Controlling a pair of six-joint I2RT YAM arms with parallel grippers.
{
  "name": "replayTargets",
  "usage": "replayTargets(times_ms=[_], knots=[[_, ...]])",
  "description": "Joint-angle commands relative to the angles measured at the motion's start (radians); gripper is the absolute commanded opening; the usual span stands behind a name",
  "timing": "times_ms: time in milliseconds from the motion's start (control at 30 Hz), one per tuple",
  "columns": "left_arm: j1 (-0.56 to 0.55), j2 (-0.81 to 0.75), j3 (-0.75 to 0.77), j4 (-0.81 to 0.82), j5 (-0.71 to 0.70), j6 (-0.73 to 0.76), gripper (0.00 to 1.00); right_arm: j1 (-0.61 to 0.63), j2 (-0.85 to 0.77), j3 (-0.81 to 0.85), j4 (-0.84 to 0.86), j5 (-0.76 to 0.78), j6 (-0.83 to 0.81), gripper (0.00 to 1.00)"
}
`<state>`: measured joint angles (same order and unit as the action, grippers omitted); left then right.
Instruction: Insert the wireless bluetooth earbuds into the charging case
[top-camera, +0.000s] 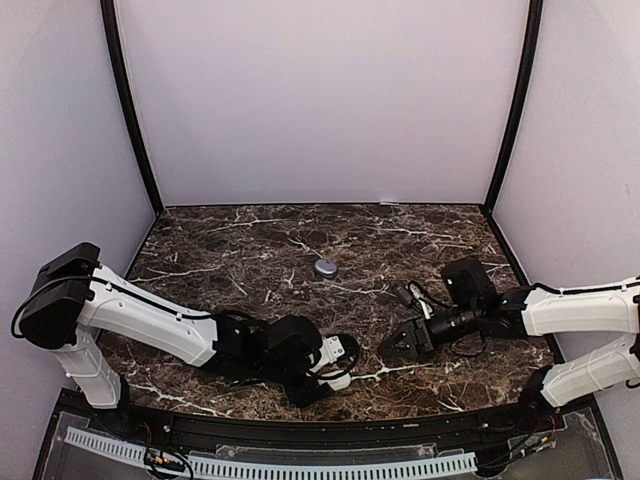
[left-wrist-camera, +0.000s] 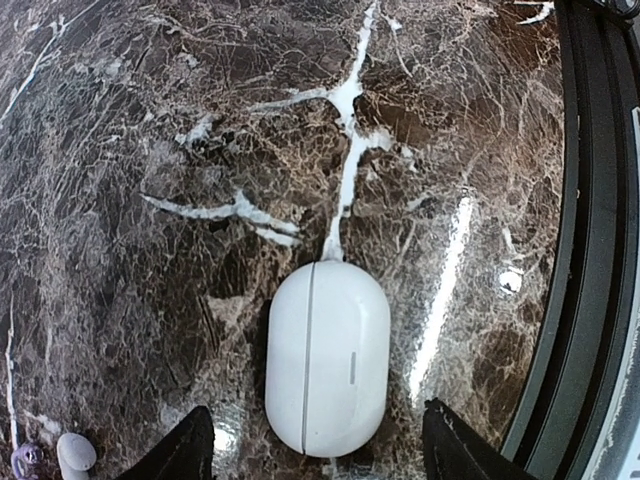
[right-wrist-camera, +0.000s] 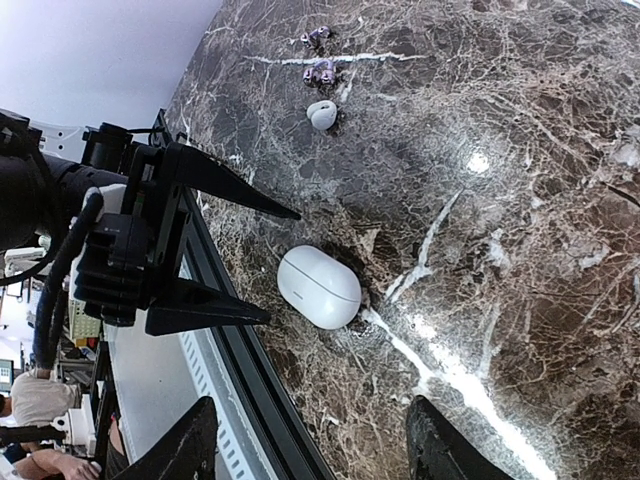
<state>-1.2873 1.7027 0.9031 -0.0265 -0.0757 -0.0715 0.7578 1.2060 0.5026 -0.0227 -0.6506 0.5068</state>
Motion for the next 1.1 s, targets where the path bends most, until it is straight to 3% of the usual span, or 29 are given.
replayTargets(times_ms=[0, 200, 433, 533, 667, 833, 900, 1067], knots=[[-0.004, 0.028, 0.034, 0.043, -0.023, 0.085, 0.69, -0.011, -0.006, 0.005, 0.029, -0.012, -0.005, 0.61], [-0.004, 0.090, 0.057, 0.045, -0.019, 0.131, 0.58, -0.015, 0.010, -0.001, 0.031, -0.025, -0.006, 0.62], [0.008, 0.099, 0.059, 0.069, 0.025, 0.135, 0.40, -0.020, 0.036, -0.005, 0.043, -0.062, -0.002, 0.62], [0.014, 0.102, 0.064, 0.062, 0.051, 0.130, 0.27, -0.024, 0.049, -0.001, 0.044, -0.073, -0.003, 0.62], [0.016, 0.070, 0.071, 0.051, 0.009, 0.141, 0.22, -0.027, 0.073, -0.003, 0.069, -0.089, 0.010, 0.62], [0.016, 0.021, 0.083, 0.063, -0.049, 0.173, 0.23, -0.028, 0.110, -0.005, 0.113, -0.122, 0.037, 0.65], [0.018, 0.027, 0.099, 0.039, -0.051, 0.170, 0.39, -0.032, 0.111, 0.006, 0.100, -0.120, 0.029, 0.65], [0.026, 0.067, 0.114, 0.013, 0.002, 0.119, 0.53, -0.058, 0.086, 0.019, 0.069, -0.116, 0.019, 0.66]])
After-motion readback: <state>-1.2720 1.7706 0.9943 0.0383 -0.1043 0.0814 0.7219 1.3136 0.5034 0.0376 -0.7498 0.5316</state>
